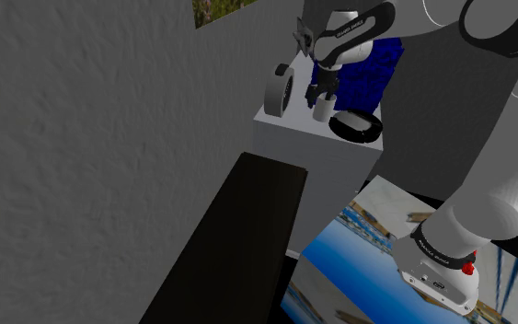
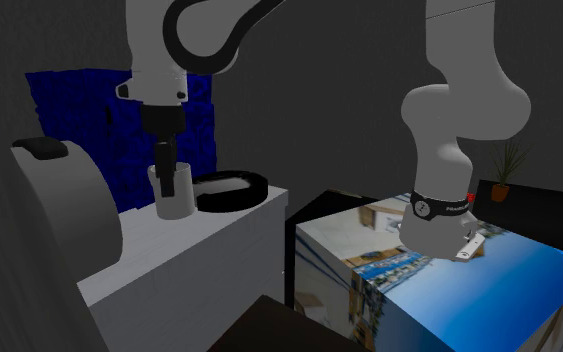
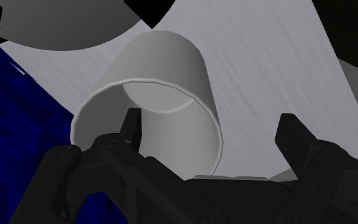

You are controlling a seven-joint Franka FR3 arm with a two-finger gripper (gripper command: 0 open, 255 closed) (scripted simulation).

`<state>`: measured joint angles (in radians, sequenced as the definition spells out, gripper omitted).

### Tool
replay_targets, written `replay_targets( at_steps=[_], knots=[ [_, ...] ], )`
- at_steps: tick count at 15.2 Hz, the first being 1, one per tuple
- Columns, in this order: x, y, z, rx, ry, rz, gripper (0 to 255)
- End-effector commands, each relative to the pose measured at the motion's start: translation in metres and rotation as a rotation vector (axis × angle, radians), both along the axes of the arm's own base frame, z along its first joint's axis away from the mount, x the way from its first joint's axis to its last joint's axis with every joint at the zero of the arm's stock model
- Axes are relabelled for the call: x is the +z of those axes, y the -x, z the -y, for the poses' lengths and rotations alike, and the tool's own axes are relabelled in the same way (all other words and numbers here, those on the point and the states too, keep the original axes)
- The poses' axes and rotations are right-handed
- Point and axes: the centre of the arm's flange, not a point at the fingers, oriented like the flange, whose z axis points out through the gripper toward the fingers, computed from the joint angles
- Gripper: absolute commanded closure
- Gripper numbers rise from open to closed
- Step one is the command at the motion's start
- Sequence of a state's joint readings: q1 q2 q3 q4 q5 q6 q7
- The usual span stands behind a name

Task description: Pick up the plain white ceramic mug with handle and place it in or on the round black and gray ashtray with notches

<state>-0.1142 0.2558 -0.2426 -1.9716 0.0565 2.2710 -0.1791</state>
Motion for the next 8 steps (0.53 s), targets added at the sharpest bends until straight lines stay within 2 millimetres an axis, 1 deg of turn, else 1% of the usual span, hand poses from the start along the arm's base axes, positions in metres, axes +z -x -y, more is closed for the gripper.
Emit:
replay_targets(
  at_steps=[1, 5, 6, 8],
  knots=[
    [-0.0010, -0.0001, 0.0000, 0.000, 0.000, 0.000, 0],
    [-0.0010, -0.0001, 0.0000, 0.000, 0.000, 0.000, 0],
    [-0.0010, -0.0001, 0.0000, 0.000, 0.000, 0.000, 255],
    [-0.0010, -0.0001, 0.0000, 0.000, 0.000, 0.000, 255]
  ],
)
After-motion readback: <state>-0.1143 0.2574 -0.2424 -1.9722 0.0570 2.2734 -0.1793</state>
